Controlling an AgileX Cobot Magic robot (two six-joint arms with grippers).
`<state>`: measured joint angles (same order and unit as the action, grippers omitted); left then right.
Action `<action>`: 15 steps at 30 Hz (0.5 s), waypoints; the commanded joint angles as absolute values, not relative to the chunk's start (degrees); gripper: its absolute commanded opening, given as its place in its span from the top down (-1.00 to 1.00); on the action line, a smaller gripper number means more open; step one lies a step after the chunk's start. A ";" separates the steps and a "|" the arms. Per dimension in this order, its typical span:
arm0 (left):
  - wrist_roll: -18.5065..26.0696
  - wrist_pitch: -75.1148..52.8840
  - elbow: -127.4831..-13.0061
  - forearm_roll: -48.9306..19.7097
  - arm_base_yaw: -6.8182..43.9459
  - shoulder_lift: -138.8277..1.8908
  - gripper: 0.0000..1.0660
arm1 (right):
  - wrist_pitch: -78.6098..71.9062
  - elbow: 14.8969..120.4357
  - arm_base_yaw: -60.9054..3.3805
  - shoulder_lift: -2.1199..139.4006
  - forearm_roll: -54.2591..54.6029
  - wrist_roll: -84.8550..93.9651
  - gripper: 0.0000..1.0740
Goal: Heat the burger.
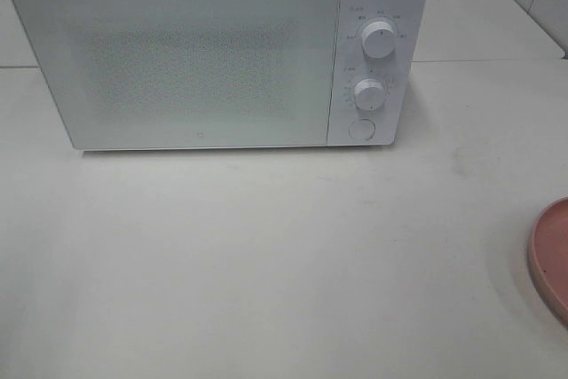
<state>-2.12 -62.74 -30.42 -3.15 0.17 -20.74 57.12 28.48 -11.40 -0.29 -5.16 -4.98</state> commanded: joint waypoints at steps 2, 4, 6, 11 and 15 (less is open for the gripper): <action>-0.52 -61.76 -29.91 -2.52 0.46 -13.18 -0.88 | 56.84 28.42 -11.12 -1.83 -5.21 -4.98 -0.35; -0.40 -61.76 -29.91 -2.35 0.46 -11.63 -0.88 | 56.84 28.42 -11.12 -1.83 -5.21 -4.98 -0.35; 0.52 -61.71 -29.91 -1.32 0.46 -6.53 -0.88 | 56.84 28.42 -11.12 -1.83 -5.21 -4.98 -0.35; 0.52 -61.65 -29.91 -0.34 0.46 -0.69 -0.88 | 56.84 28.42 -11.12 -1.83 -5.21 -4.98 -0.35; 0.52 -61.94 -30.19 -0.86 0.46 1.32 -0.88 | 56.84 28.42 -11.12 -1.83 -5.21 -4.98 -0.35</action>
<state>0.34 -62.45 -29.97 -0.57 0.17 0.23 57.12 28.48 -11.40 -0.29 -5.16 -4.98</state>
